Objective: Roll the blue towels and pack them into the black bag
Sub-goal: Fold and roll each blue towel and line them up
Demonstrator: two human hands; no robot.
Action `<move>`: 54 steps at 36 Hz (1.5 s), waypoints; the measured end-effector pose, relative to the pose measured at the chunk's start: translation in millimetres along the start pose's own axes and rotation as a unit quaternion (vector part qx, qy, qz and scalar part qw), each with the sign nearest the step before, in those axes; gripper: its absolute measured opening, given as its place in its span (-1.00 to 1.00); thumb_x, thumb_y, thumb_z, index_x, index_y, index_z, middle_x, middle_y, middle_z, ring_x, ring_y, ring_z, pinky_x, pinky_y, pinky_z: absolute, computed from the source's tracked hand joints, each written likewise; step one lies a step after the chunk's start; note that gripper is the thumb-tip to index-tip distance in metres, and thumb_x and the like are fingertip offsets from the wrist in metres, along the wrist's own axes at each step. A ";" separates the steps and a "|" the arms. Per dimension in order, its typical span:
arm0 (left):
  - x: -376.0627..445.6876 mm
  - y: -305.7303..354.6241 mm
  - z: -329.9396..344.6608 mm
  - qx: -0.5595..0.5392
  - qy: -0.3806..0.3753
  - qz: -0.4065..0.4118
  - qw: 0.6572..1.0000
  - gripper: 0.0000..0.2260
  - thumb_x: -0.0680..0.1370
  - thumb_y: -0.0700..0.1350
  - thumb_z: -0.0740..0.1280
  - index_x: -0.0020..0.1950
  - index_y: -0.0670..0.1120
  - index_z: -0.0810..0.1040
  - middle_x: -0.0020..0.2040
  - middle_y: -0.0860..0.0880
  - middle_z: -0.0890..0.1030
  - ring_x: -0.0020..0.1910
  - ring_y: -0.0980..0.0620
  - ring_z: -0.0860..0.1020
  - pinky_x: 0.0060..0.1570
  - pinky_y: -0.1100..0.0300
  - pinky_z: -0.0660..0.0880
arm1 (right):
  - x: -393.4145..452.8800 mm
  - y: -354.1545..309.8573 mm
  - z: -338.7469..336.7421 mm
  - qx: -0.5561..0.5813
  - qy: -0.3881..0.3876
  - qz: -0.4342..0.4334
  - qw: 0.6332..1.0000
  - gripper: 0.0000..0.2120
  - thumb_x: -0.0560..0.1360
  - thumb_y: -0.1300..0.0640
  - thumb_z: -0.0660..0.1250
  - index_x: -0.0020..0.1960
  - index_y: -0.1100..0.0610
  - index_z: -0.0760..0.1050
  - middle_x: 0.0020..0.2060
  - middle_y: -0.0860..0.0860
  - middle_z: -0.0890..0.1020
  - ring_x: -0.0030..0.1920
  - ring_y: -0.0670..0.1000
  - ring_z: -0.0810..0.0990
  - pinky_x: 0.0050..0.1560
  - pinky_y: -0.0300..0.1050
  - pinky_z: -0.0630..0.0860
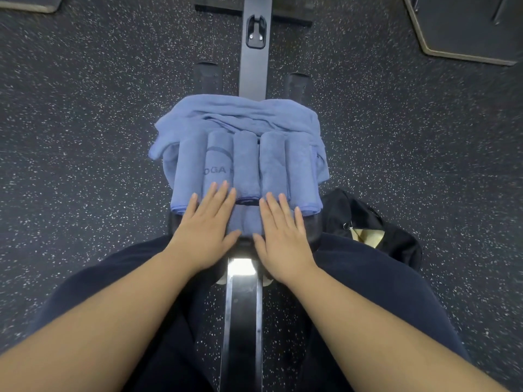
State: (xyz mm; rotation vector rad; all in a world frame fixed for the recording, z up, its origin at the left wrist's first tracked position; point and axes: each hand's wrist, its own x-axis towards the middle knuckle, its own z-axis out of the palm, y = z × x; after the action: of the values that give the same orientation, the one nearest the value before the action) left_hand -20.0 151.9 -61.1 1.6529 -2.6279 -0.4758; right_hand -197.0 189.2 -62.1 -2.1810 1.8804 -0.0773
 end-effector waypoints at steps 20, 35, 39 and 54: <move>41.3 -42.2 -24.8 -0.163 -0.031 -0.188 0.968 -0.44 0.60 0.09 0.24 0.54 0.24 0.07 0.58 0.08 -0.17 0.55 0.02 -0.23 0.44 -0.26 -0.05 | 111.2 33.9 -38.6 -0.022 -0.082 -0.012 0.996 -0.53 0.66 0.01 -0.01 0.55 -0.08 0.03 0.56 -0.05 -0.11 0.54 0.09 -0.21 0.49 0.19 -0.14; 44.2 -28.6 -25.4 -0.109 -0.115 -0.149 0.976 -0.14 0.31 0.42 0.33 0.51 0.34 -0.01 0.56 0.14 -0.26 0.46 -0.10 -0.45 0.44 -0.26 -0.21 | 175.1 24.5 -37.8 -0.008 -0.012 0.002 1.000 -0.61 0.61 -0.08 0.09 0.40 -0.01 0.31 0.33 0.01 0.43 0.38 0.09 0.26 0.43 0.09 0.09; 47.6 -28.4 -28.0 -0.127 -0.085 -0.153 0.976 -0.25 0.34 0.39 0.33 0.48 0.34 0.14 0.57 0.10 -0.10 0.50 -0.10 -0.35 0.44 -0.23 -0.18 | 186.6 24.4 -37.6 0.026 0.017 0.017 0.999 -0.67 0.63 -0.06 0.06 0.27 0.01 0.44 0.25 0.04 0.49 0.31 0.12 0.33 0.38 0.05 0.18; 59.6 -27.1 -32.0 -0.130 -0.057 -0.183 0.973 -0.38 0.51 0.30 0.20 0.52 0.31 0.03 0.58 0.09 -0.15 0.53 -0.06 -0.29 0.45 -0.14 -0.12 | 239.3 17.1 -45.0 -0.002 -0.162 0.012 0.987 -0.45 0.63 -0.19 -0.14 0.30 0.04 0.48 0.43 -0.03 0.37 0.52 -0.02 0.11 0.47 0.18 -0.08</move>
State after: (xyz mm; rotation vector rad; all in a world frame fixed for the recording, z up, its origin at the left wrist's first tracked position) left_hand -17.6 80.4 -47.0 2.0697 -2.2020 -0.9034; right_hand -184.4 -54.4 -53.4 -2.0259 1.7228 0.2687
